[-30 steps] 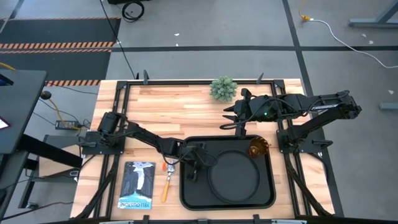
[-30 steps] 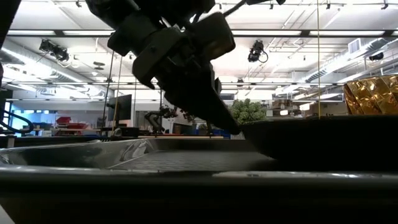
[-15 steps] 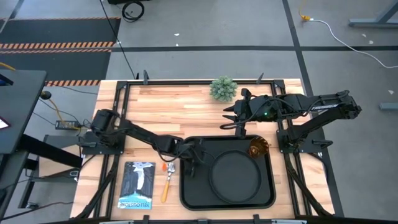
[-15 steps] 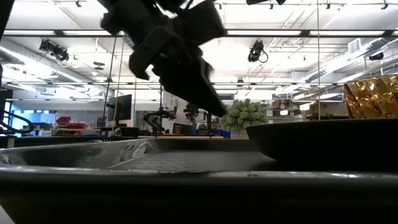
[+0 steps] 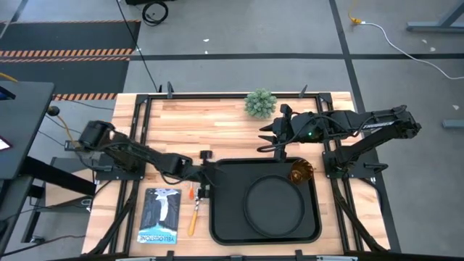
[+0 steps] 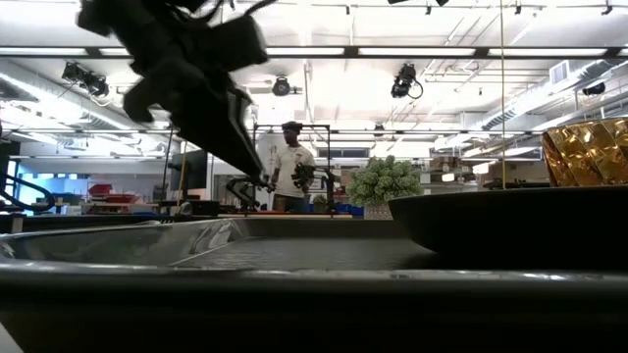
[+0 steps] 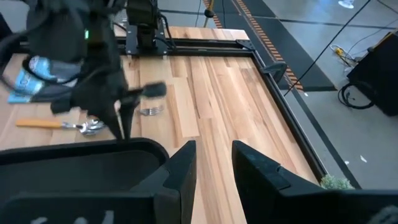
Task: Pick and place plate/cup/fork/spoon on tray
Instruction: Put the orange fork on the black tray to the left of the black plate
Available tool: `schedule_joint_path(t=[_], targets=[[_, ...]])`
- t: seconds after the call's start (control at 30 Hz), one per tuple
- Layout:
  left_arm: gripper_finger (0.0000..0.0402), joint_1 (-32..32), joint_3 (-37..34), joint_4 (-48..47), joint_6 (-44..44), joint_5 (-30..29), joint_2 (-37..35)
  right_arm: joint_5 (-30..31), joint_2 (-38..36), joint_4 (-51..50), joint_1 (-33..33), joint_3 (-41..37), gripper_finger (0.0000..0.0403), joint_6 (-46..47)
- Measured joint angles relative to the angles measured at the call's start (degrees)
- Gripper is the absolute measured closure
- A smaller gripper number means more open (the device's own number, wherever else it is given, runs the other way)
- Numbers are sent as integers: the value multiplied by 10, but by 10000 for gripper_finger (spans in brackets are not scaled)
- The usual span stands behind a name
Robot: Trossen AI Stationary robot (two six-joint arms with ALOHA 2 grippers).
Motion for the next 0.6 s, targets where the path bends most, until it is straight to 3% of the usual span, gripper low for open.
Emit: schedule_joint_path(t=[0.23, 0.6], targets=[[350, -3, -3, -113, -158, -55, -76, 2, 21, 28, 1, 0, 293, -20], [349, -5, -3, -248, -513, -43, -89, 10, 42, 25, 0, 0, 293, -81]])
